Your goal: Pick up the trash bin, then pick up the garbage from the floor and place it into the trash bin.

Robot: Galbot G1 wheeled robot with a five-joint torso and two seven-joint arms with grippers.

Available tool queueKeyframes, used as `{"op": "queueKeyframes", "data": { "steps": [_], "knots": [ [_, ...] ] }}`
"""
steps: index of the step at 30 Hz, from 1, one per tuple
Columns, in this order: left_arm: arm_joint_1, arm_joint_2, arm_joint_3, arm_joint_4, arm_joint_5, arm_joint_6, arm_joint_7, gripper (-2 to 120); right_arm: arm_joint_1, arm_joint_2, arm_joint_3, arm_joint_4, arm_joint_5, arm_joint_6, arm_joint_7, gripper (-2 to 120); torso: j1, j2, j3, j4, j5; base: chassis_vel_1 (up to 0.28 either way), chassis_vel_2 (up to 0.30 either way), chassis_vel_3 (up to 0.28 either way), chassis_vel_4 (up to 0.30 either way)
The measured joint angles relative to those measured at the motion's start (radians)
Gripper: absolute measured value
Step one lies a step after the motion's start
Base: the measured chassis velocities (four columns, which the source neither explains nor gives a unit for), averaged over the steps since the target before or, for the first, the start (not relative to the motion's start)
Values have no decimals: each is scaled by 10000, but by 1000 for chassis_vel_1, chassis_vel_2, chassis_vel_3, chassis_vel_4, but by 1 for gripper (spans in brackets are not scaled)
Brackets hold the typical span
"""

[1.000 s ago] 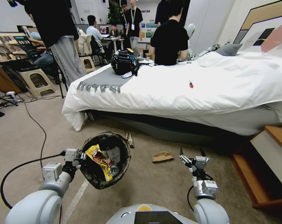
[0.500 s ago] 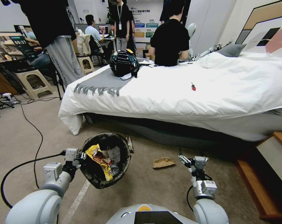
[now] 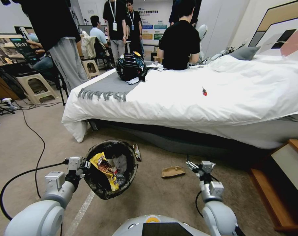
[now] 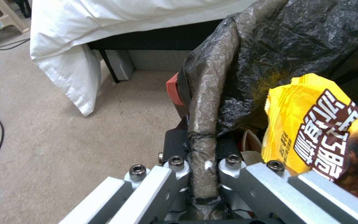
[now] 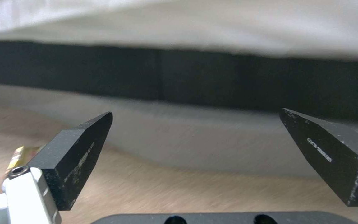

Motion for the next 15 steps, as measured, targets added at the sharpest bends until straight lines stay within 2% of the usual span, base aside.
{"op": "queueKeyframes", "data": {
  "steps": [8, 12, 15],
  "knots": [
    [226, -3, -76, 0, -7, 75, -151, 1, 1597, -530, -955, -1711, 2094, -804, 528, 100, 0, 0, 0, 0, 1, 0, 0, 0, 0],
    [273, -7, -109, 0, -7, 90, -189, 1, 2035, -579, -1291, -2124, 2421, -929, 659, 100, -1, -1, 0, -1, 0, 0, 0, 0, 0],
    [320, -26, -135, 0, -7, 115, -228, 1, 2755, -551, -1803, -2649, 3133, -1304, 1242, 100, 0, 0, 0, 0, 0, 0, 0, 0, 0]
  ]
}}
